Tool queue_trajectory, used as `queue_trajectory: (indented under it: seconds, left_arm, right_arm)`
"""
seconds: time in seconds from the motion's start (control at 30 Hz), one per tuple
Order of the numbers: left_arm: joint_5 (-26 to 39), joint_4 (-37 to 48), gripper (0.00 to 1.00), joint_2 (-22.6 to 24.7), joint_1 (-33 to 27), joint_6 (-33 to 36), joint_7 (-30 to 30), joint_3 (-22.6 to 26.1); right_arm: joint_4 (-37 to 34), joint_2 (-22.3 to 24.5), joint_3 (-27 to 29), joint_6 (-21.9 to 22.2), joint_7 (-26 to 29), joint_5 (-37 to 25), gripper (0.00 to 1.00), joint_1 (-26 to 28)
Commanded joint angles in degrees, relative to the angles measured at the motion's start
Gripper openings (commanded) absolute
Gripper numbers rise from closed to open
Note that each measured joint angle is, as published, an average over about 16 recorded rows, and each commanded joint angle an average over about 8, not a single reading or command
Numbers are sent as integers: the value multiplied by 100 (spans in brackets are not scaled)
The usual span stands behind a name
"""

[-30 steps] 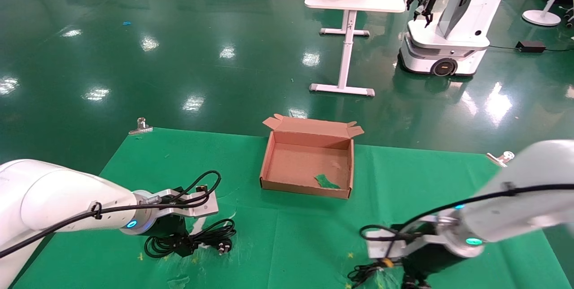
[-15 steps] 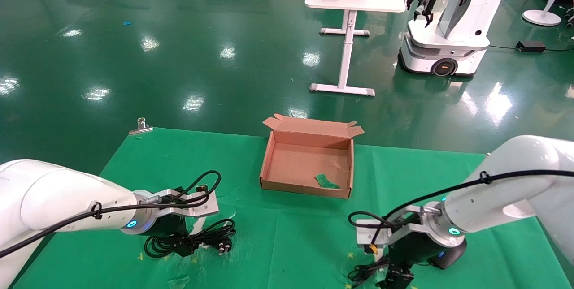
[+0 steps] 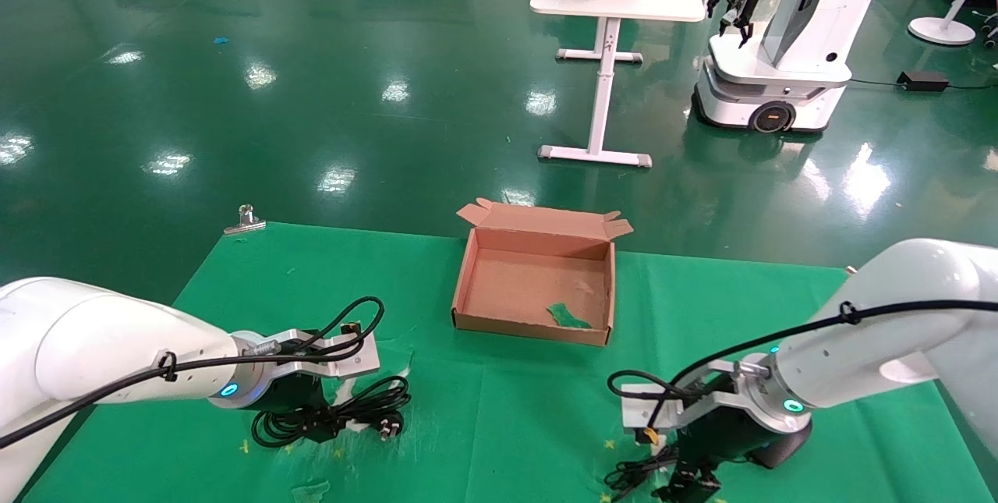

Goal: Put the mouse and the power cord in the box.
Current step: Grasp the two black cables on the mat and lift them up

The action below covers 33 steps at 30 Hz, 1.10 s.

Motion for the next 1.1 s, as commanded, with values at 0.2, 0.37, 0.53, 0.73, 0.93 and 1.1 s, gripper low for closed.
queue_trajectory:
  seconds: [0.2,0.37,0.53,0.73,0.93,1.1]
  left_arm:
    - [-1,-1,0,0,0,2,0,0]
    - [0,-2,0,0,0,3,0,0]
    - [1,-2,0,0,0,4,0,0]
    - [2,-1,0,0,0,4,0,0]
    - [2,-2,0,0,0,4,0,0]
    - [2,-2,0,0,0,4,0,0]
  right_arm:
    - [36,17,3,-6,14,4,0,-12]
    - [49,23,4,-10,18,6,0,-16]
    - [58,27,5,-15,20,9,0,-18]
    - [64,29,6,-19,22,13,0,-20]
    - [66,31,6,-17,24,13,0,-22]
    - [68,32,6,-16,26,12,0,-23]
